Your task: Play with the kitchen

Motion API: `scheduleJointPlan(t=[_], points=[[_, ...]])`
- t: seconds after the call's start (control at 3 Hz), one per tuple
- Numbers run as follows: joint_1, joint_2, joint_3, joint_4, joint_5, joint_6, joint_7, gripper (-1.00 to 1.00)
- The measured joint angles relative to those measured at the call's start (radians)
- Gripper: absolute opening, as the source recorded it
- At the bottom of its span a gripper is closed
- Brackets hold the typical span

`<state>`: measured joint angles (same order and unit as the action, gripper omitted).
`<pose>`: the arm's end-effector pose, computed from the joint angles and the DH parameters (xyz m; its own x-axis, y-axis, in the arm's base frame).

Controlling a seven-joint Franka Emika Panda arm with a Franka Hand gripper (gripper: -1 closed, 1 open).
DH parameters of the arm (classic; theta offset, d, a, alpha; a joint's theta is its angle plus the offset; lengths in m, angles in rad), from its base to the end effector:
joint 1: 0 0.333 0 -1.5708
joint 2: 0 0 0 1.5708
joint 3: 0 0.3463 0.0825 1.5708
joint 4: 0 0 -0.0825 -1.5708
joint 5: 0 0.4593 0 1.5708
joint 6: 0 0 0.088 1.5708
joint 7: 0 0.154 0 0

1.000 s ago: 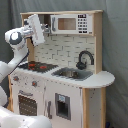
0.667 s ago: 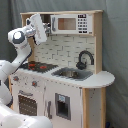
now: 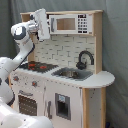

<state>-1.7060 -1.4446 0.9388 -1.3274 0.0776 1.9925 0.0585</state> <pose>0.5988 0.3400 0.7799 0.6490 0.4547 0.6100 -0.6316 -0.1251 0.7651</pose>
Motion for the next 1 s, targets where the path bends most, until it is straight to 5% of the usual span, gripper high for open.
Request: scheduleJointPlan(t=[0.67,1.0], points=[[0.122,-0.018,-0.003,-0.156,-0.003,-0.045,-0.026,-1.0],[0.172,-0.018,-0.002,-0.236,-0.002,-0.01,-0.046,-1.0]])
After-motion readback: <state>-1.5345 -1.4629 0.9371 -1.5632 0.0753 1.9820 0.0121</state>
